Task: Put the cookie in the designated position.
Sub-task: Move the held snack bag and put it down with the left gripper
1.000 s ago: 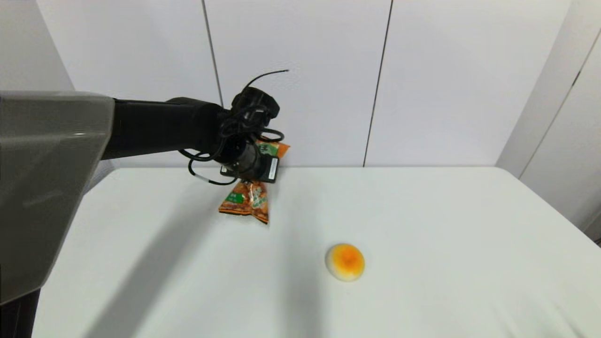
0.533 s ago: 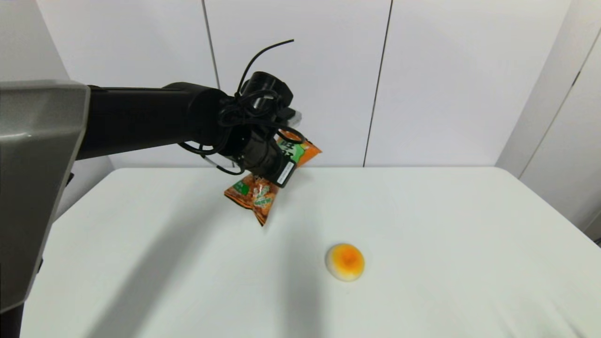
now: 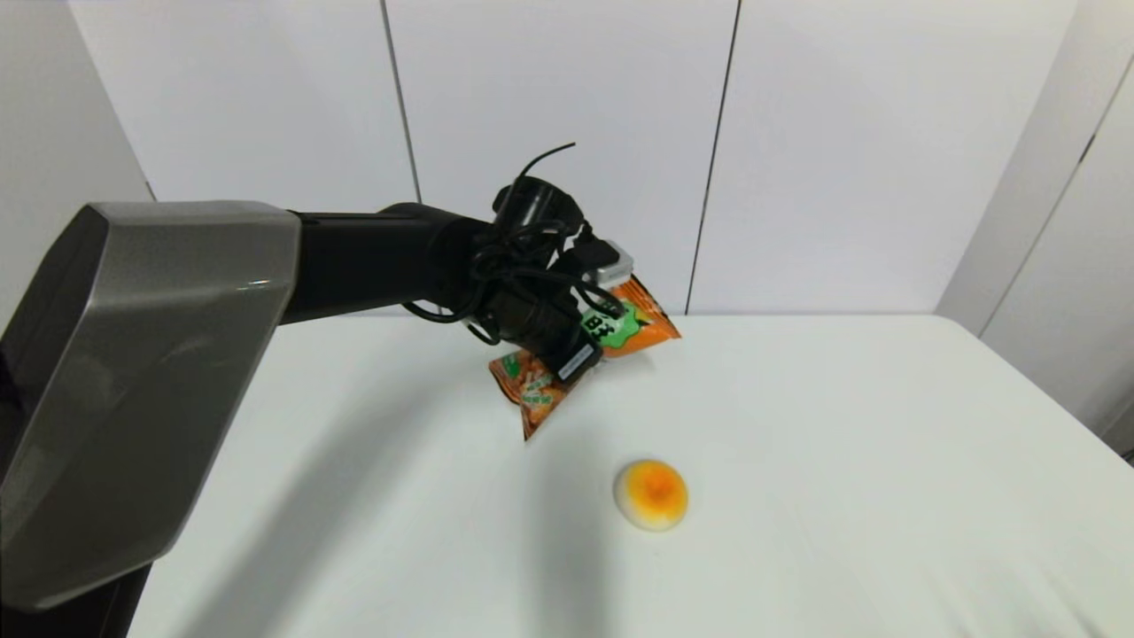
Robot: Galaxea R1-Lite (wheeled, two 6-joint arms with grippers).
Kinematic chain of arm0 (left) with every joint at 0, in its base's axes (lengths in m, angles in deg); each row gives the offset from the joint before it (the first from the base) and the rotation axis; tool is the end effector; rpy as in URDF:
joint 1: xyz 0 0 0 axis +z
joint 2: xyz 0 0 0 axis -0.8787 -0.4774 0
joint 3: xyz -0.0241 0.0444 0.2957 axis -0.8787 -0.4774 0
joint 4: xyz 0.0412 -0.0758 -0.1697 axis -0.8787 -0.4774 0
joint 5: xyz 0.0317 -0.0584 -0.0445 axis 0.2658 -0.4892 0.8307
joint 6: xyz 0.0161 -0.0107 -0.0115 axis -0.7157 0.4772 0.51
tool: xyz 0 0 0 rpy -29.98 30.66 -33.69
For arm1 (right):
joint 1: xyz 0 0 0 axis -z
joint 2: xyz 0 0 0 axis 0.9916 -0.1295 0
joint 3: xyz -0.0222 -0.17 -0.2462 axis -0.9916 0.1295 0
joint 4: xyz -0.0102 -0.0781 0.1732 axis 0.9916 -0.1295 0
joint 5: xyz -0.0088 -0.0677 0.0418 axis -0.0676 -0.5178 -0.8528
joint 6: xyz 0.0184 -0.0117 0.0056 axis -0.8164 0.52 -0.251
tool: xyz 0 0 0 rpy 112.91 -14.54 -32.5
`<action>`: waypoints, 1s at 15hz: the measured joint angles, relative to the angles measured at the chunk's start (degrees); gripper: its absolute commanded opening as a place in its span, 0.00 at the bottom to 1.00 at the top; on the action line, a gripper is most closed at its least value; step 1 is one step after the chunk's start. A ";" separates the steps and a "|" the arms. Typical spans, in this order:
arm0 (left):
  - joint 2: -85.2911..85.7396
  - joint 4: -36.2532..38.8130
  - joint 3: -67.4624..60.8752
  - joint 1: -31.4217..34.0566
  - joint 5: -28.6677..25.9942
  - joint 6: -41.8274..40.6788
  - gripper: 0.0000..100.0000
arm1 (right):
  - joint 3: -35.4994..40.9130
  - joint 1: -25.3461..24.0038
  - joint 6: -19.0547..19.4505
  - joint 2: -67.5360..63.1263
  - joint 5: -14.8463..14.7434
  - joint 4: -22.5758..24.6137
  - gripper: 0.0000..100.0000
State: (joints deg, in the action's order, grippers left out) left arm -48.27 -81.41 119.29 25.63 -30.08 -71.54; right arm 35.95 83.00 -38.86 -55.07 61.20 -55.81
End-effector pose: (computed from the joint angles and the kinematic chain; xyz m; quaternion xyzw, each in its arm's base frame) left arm 0.3624 -0.2650 0.1895 0.2912 0.2777 -0.4088 0.8192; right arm -0.0229 0.0001 0.0783 0.0000 -0.0148 -0.0044 0.9999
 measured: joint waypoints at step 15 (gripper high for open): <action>-3.08 0.67 0.57 -0.50 -12.50 -20.22 0.00 | 0.00 0.00 0.00 0.00 -0.02 0.00 1.00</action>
State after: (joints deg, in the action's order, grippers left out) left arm -51.36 -80.74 119.87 25.13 -42.58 -91.76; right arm 35.95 83.00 -38.86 -55.07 61.17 -55.81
